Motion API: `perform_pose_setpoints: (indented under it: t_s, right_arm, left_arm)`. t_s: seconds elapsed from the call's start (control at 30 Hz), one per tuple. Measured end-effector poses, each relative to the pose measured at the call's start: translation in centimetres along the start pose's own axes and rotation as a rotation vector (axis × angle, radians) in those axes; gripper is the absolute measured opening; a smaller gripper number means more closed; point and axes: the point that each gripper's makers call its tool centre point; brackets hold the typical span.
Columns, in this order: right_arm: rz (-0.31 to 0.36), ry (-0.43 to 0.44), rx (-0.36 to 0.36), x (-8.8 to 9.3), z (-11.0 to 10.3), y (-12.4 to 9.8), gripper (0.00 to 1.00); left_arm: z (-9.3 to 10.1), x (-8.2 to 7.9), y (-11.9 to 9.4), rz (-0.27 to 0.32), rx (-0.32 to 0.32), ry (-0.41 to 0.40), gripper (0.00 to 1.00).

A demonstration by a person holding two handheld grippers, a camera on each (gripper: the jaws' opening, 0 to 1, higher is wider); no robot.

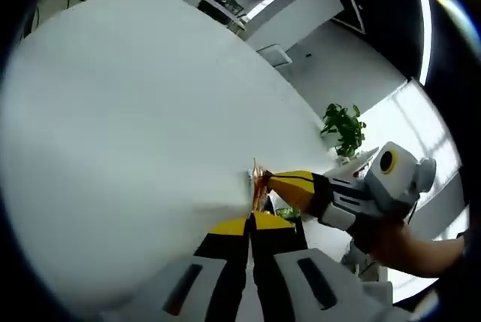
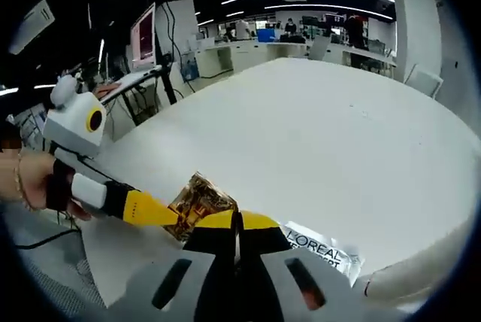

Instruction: Arrange the skincare products in the storage area until every visible bottle or jar stands upright without overlapping.

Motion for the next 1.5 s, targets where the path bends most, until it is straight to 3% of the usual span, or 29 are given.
perform_pose_setpoints:
  t_s: [0.27, 0.53, 0.83, 1.0, 1.2, 1.33, 1.43, 1.5]
  right_arm:
    - [-0.043, -0.045, 0.008, 0.7, 0.6, 2.1, 0.01]
    - [-0.071, -0.147, 0.027, 0.5, 0.9, 3.3, 0.01]
    - [-0.090, -0.186, 0.027, 1.2, 0.7, 3.9, 0.02]
    - [-0.082, -0.199, 0.046, 0.9, 0.9, 3.9, 0.01]
    - [-0.079, -0.210, 0.031, 0.8, 1.2, 4.1, 0.02]
    - [-0.080, -0.228, 0.027, 0.9, 1.0, 4.0, 0.01]
    - [-0.088, -0.278, 0.010, 0.9, 0.7, 3.8, 0.01]
    - [-0.092, -0.309, 0.001, 0.9, 0.5, 3.8, 0.01]
  left_arm:
    - [-1.7, -0.5, 1.2, -0.025, -0.036, -0.002, 0.01]
    - [-2.4, -1.0, 1.9, -0.026, -0.037, 0.029, 0.01]
    - [-2.1, -0.5, 1.4, -0.085, -0.105, 0.326, 0.02]
    - [-2.4, -1.0, 0.9, -0.138, -0.226, 0.627, 0.07]
    - [0.1, -2.5, 1.7, -0.112, -0.213, 0.882, 0.11]
    - [0.2, -2.4, 3.6, -0.136, -0.198, 0.937, 0.20]
    - [-0.4, -2.1, 4.4, -0.178, -0.232, 1.023, 0.21]
    - [-1.1, -1.8, 4.8, -0.195, -0.241, 1.037, 0.22]
Point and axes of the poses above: the point that each gripper's makers call its tool centre point, and the gripper's own axes: y roughly forward along the fingers, z roughly to its right, x roughly out of its underside, and after that the axes turned 6 degrees about -z, right-handed
